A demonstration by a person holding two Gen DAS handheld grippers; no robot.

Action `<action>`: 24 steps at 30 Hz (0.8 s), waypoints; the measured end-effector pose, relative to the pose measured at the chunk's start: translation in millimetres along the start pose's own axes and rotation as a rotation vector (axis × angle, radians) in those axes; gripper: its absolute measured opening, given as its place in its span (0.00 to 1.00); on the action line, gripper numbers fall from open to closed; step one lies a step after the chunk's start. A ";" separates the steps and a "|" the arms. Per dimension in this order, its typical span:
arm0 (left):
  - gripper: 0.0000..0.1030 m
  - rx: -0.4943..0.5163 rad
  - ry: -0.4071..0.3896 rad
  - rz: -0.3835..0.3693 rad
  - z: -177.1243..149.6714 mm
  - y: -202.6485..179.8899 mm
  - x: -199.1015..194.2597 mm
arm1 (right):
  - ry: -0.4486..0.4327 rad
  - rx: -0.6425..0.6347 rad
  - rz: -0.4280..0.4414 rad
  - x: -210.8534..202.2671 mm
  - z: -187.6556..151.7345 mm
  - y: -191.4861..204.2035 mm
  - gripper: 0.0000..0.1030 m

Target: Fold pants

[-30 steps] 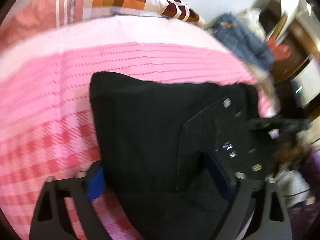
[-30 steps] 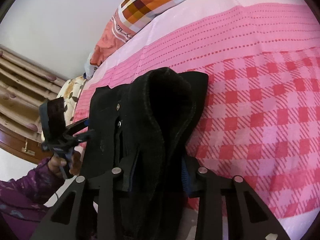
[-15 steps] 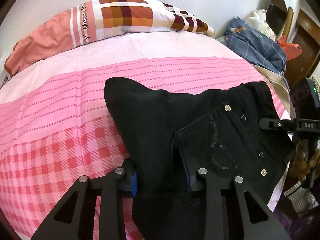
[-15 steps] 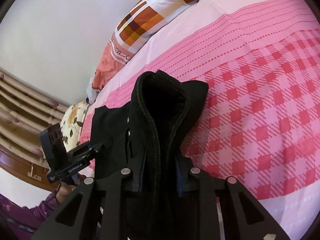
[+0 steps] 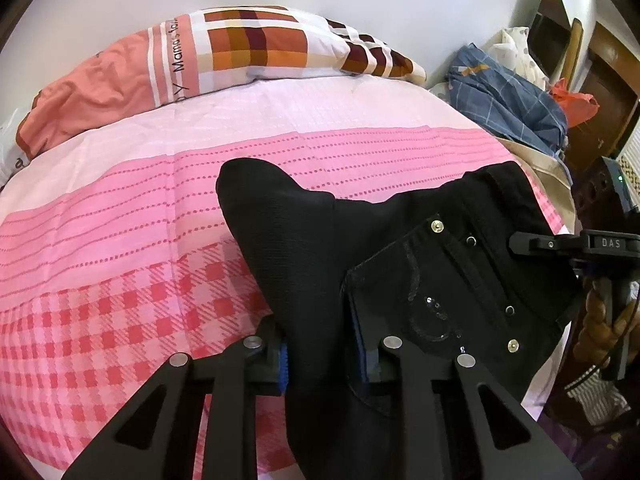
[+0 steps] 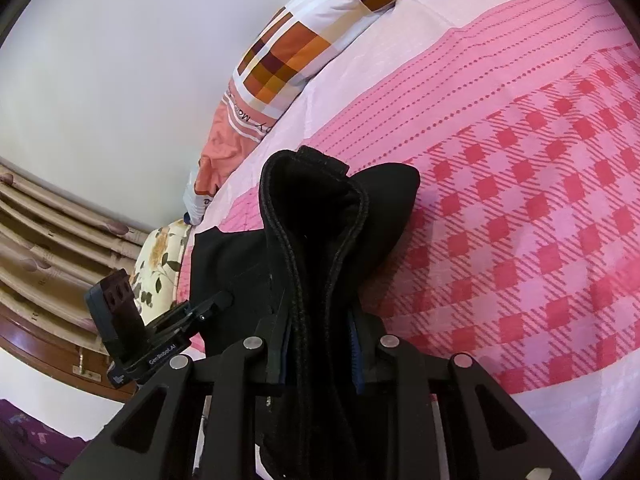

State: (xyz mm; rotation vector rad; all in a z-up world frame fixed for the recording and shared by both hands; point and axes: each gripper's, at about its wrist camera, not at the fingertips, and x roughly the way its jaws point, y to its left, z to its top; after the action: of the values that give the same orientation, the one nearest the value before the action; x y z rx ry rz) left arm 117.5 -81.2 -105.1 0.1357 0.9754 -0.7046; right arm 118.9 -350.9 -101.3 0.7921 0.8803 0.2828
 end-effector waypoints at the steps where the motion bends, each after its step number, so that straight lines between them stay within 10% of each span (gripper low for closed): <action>1: 0.23 -0.004 -0.002 0.000 -0.2 1.3 -1.0 | 0.001 0.001 0.001 1.0 0.4 1.8 0.21; 11: 0.27 -0.035 0.034 -0.034 -3.4 16.9 6.3 | 0.077 -0.064 -0.082 12.5 5.5 6.4 0.24; 18: 0.55 -0.123 0.062 -0.056 -14.0 38.3 12.4 | 0.169 -0.079 -0.096 23.5 13.9 -10.0 0.46; 24: 0.71 -0.131 0.115 -0.197 -25.7 36.2 18.2 | 0.240 -0.106 -0.053 28.4 15.7 -12.8 0.35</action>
State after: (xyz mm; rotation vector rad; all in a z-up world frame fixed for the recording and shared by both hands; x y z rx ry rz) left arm 127.6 -51.5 -141.5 -0.0364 1.1525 -0.8176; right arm 147.6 -352.6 -121.0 0.6441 1.1007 0.3801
